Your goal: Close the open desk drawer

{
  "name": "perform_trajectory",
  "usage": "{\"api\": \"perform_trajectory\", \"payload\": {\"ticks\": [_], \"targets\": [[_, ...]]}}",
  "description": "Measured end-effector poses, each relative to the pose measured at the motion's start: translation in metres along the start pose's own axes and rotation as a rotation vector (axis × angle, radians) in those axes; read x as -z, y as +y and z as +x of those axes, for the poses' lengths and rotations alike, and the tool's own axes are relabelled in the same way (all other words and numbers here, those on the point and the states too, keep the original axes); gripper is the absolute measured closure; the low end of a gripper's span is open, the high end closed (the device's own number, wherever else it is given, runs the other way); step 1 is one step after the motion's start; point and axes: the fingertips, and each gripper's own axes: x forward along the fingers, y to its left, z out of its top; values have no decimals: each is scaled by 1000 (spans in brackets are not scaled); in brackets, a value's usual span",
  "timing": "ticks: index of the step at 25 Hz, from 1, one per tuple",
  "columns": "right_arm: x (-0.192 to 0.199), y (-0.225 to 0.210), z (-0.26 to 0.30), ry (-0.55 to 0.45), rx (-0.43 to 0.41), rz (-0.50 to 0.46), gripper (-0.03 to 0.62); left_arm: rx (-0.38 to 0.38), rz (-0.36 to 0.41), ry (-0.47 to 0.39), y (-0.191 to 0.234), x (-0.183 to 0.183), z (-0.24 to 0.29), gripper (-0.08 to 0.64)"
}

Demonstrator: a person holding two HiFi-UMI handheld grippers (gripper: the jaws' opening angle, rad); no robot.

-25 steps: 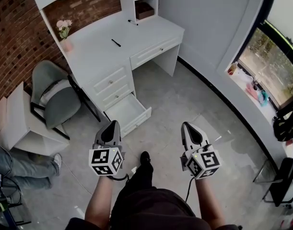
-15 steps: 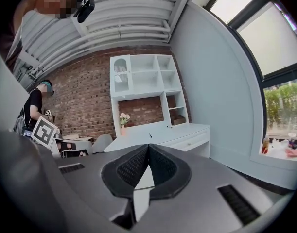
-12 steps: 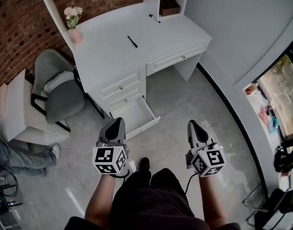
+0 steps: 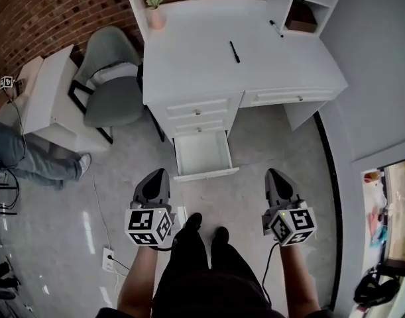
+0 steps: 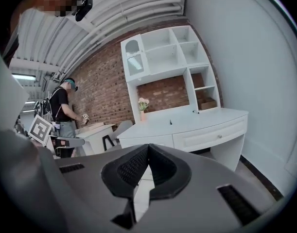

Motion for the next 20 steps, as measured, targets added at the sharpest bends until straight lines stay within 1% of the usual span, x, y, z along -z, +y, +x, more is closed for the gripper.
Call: {"api": "perform_trajectory", "payload": {"ticks": [3, 9, 13, 16, 20], "targets": [[25, -9, 15, 55, -69, -9, 588, -81, -33, 16, 4, 25, -9, 551], [79, -16, 45, 151, -155, -13, 588, -166, -66, 75, 11, 75, -14, 551], [121, -9, 60, 201, -190, -19, 588, -181, -79, 130, 17, 117, -7, 551], [156, -6, 68, 251, -202, -30, 588, -176, -97, 159, 23, 150, 6, 551], [210, -8, 80, 321, -210, -19, 588, -164, -102, 190, 36, 202, 31, 551]]}}
